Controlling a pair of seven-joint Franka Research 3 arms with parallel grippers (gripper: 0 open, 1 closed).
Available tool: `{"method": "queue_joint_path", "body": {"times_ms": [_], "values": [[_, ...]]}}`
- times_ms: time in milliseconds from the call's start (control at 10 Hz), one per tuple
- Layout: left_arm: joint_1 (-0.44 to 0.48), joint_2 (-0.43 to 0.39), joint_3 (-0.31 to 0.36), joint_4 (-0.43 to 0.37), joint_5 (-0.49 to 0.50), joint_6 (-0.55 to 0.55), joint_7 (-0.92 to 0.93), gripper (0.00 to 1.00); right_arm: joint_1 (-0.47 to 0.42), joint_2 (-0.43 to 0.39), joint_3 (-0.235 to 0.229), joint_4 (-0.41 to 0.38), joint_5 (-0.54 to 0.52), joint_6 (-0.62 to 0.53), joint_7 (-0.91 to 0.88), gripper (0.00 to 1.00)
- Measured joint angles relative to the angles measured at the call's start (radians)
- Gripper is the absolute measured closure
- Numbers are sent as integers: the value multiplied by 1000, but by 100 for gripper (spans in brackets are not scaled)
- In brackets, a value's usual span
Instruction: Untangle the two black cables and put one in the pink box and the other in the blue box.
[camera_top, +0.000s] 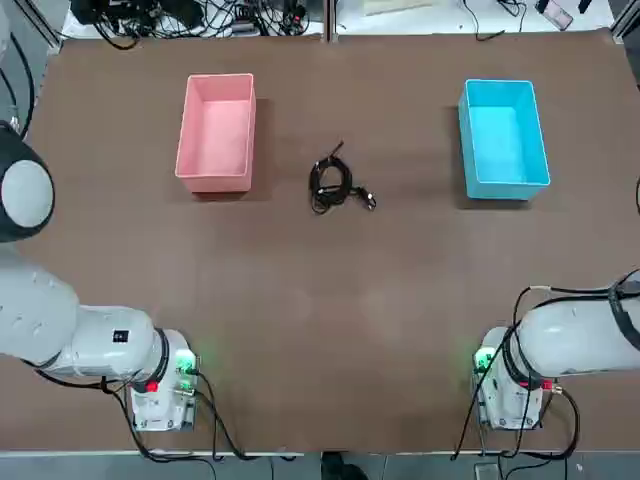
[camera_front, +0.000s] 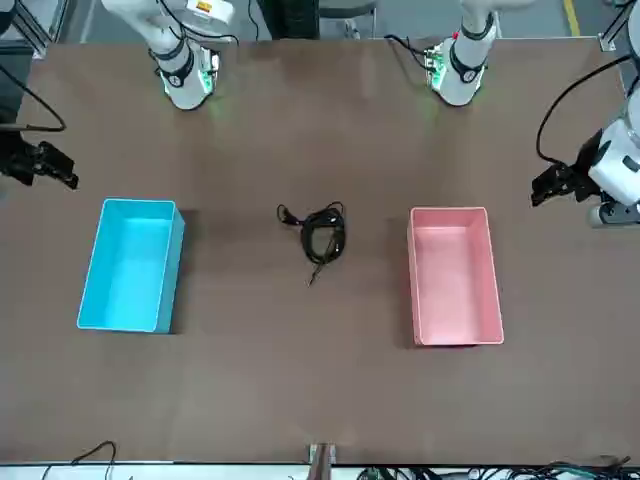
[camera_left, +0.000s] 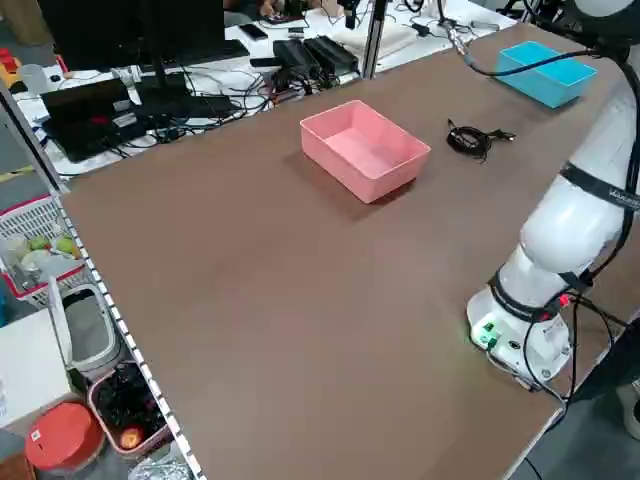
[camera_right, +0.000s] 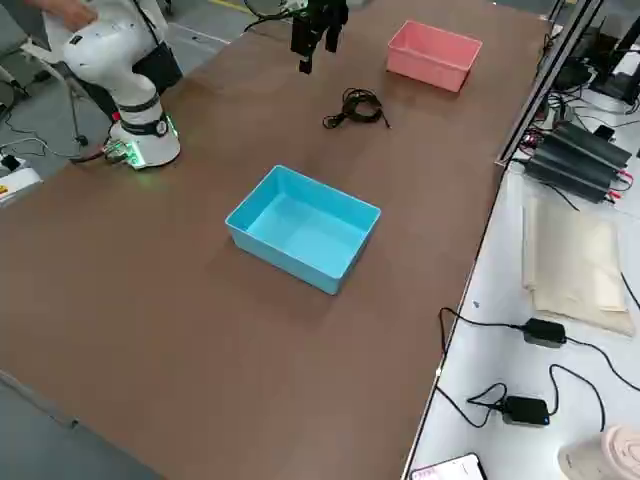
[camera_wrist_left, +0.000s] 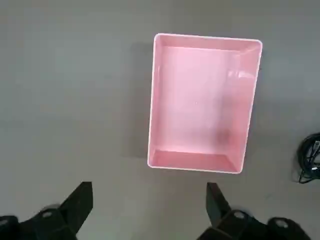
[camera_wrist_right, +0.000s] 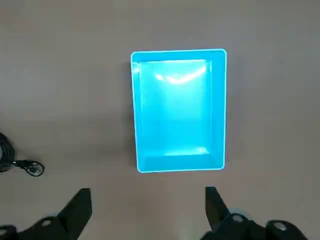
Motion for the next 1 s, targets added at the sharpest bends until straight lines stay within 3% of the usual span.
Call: {"method": "queue_joint_path", "body": {"times_ms": [500, 700, 1000], "values": [[-7, 3, -10, 4, -2, 1, -21, 0, 0, 0, 0, -3, 0, 0, -1, 0], [-32, 31, -17, 4, -20, 1, -188, 0, 0, 0, 1, -6, 0, 0, -2, 0], [-166, 76, -27, 4, -22, 3, -545, 0, 7, 0, 8, -26, 1, 26, 6, 0]]}}
